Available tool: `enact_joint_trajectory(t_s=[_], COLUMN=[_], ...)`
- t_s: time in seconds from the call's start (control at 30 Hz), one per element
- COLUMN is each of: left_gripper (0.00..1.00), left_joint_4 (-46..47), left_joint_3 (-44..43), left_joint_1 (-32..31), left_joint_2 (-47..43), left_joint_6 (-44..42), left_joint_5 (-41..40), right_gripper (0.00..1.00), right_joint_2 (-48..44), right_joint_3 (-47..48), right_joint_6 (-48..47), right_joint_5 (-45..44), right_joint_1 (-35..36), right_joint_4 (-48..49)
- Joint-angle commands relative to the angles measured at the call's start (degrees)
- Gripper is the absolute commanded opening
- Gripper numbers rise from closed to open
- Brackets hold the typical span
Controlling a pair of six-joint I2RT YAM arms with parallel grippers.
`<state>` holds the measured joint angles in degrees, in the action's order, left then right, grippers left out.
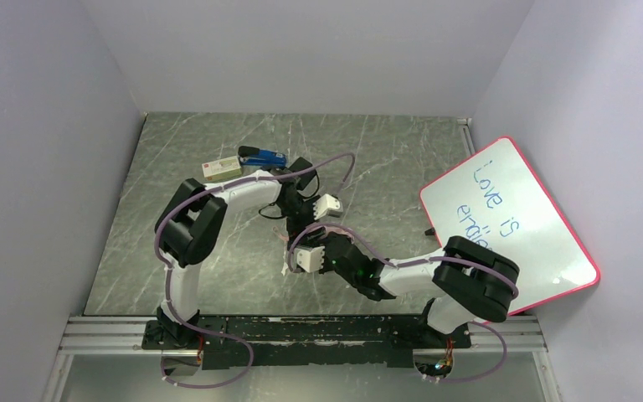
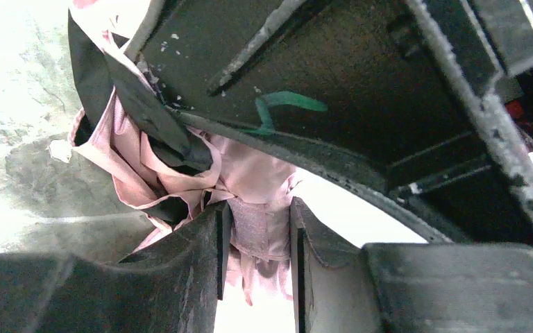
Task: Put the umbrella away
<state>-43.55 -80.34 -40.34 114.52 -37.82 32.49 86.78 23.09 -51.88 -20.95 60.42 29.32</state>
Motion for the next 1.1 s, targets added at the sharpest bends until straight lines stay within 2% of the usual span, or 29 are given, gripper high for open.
enact_joint_trajectory(t_s=[0.0,0.07,0.27,0.4,0.5,0.57,0.63,0.77,0.93,1.07], left_gripper=[0.92,0.85,0.53,0.40,0.16,0.06,0.05,0.05,0.05,0.05], left_joint_4=[0.8,1.0,1.2,1.8,2.9,3.6,4.6,5.1,5.7,6.1], left_joint_3=[1.9,2.1,2.1,2.4,3.4,4.1,4.8,5.2,5.1,4.8], left_joint_1=[-0.5,-0.5,-0.6,-1.0,-1.4,-1.6,-1.7,-1.8,-1.7,-1.7], left_joint_2=[1.6,2.1,3.7,4.0,3.7,3.4,3.1,3.3,3.6,3.7], left_joint_6=[-1.2,-1.3,-0.4,0.1,0.7,1.0,1.7,2.1,2.8,3.5], left_joint_5=[2.1,2.2,2.7,1.7,-0.5,-1.8,-3.2,-4.8,-5.7,-6.1], right_gripper=[0.05,0.05,0.05,0.05,0.04,0.04,0.11,0.30,0.49,0.54], right_joint_2=[4.3,4.4,4.2,4.0,3.2,2.5,1.7,-2.9,-8.1,-15.1], right_joint_3=[-2.8,-2.8,-2.9,-3.0,-3.0,-1.6,0.6,-1.3,-1.9,-3.0], right_joint_6=[2.8,2.9,3.4,3.5,3.8,6.5,8.6,8.0,8.8,11.7], right_joint_5=[2.9,2.8,2.4,2.2,2.4,2.8,4.5,6.0,6.7,6.5], right_joint_1=[-0.1,0.0,0.2,0.4,0.5,0.5,0.5,1.3,1.4,2.5], right_joint_4=[-12.5,-12.4,-12.2,-12.2,-11.9,-13.4,-17.2,-13.4,-14.5,-16.6])
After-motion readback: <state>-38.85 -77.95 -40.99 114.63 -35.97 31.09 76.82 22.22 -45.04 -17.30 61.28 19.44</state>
